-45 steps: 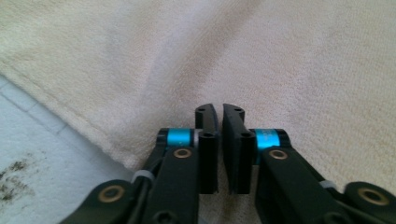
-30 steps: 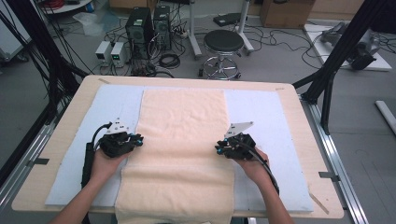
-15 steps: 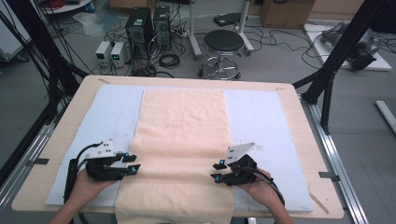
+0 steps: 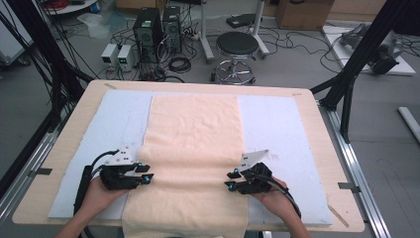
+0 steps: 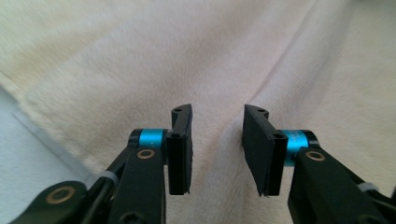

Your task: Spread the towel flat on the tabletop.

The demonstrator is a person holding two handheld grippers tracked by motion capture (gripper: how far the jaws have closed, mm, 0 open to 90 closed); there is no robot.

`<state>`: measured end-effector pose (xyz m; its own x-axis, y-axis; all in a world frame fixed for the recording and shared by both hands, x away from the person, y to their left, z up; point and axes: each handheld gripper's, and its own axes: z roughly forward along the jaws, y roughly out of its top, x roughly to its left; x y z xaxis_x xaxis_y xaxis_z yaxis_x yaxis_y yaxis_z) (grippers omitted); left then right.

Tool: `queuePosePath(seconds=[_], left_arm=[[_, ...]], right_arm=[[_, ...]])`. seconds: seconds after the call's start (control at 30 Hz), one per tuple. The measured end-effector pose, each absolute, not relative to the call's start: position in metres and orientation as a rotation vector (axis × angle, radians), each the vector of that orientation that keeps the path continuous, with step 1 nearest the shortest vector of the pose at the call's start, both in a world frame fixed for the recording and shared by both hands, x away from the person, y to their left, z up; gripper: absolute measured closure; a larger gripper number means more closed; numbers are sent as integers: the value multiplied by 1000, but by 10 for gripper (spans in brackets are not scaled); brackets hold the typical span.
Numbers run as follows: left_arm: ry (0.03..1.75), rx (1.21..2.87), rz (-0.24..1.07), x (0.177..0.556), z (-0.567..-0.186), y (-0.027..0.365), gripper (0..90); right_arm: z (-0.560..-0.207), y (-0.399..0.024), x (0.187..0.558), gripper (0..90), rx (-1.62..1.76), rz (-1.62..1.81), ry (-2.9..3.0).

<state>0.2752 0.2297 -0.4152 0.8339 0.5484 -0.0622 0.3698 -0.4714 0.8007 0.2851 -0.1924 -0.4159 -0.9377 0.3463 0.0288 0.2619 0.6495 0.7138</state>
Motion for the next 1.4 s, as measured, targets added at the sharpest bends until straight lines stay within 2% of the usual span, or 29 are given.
queuePosePath(seconds=[0.2, 0.47, 0.5, 0.53, 0.63, 0.67, 0.8, 0.97, 1.0, 1.07, 1.2, 1.4], left_arm=[[610, 2072, 277, 247, -403, 241, 588], [513, 2259, 104, 241, -439, 227, 596], [500, 2245, 139, 239, -439, 228, 616], [503, 2252, 137, 241, -439, 228, 678], [508, 2252, 117, 241, -439, 227, 817], [503, 2258, 124, 239, -438, 226, 849], [440, 2282, 112, 226, -431, 228, 867], [408, 2218, 104, 185, -414, 238, 869], [390, 2208, 113, 176, -411, 240, 867], [398, 2173, 139, 168, -403, 243, 814], [427, 2165, 157, 180, -405, 243, 677], [470, 2233, 174, 228, -424, 234, 603]], right_arm=[[-400, -195, 264, 649, 413, 1253, 2707], [-431, -190, 253, 622, 402, 1113, 2863], [-435, -188, 253, 641, 385, 1099, 2863], [-436, -189, 252, 667, 391, 1119, 2851], [-435, -189, 254, 824, 383, 1125, 2864], [-435, -188, 253, 843, 368, 1116, 2870], [-432, -187, 245, 857, 325, 1126, 2909], [-415, -192, 217, 852, 239, 1220, 2910], [-410, -194, 210, 833, 221, 1250, 2911], [-403, -197, 202, 701, 219, 1301, 2902], [-397, -201, 207, 645, 262, 1245, 2831], [-413, -196, 247, 595, 360, 1153, 2781]])
